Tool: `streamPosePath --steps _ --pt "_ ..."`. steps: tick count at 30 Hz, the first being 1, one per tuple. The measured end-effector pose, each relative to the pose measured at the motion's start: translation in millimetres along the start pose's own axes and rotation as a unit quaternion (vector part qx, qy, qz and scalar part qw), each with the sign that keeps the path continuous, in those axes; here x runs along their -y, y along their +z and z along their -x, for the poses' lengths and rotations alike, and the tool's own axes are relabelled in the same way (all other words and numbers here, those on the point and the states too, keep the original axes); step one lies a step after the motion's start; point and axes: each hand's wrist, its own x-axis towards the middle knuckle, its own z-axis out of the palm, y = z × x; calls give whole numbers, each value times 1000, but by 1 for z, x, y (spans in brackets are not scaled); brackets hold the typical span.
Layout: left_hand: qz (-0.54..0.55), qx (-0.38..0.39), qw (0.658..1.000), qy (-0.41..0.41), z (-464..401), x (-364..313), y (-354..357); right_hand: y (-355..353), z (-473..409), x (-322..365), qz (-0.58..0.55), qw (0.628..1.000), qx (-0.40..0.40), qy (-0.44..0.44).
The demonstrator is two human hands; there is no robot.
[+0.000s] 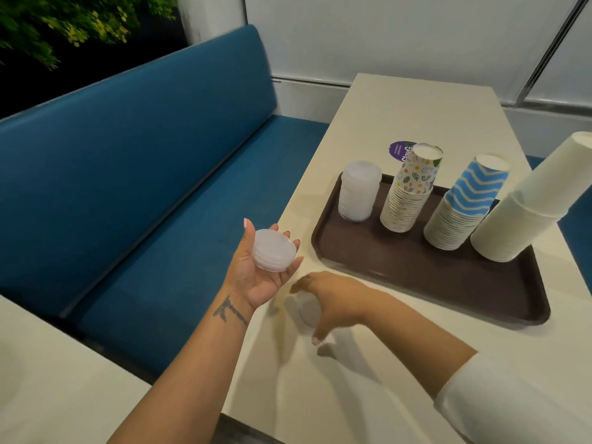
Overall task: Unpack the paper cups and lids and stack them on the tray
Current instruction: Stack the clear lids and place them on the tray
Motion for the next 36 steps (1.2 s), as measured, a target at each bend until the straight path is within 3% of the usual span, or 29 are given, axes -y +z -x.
streamPosePath --steps 12,21,27,31,36 --pt "6 1 1000 8 9 -6 9 6 0 -3 -13 999 -43 1" --pt "12 16 1000 2 -13 -15 29 -105 -3 -31 -106 976 -183 53" --pt "13 19 1000 -2 -39 -22 44 -175 -30 -64 -56 952 -256 156" --pt "9 22 1000 -6 -55 -25 51 -188 -53 -86 -41 939 -252 229" --pt "13 24 1000 -16 -69 -25 51 -183 -76 -103 -49 945 -204 250"
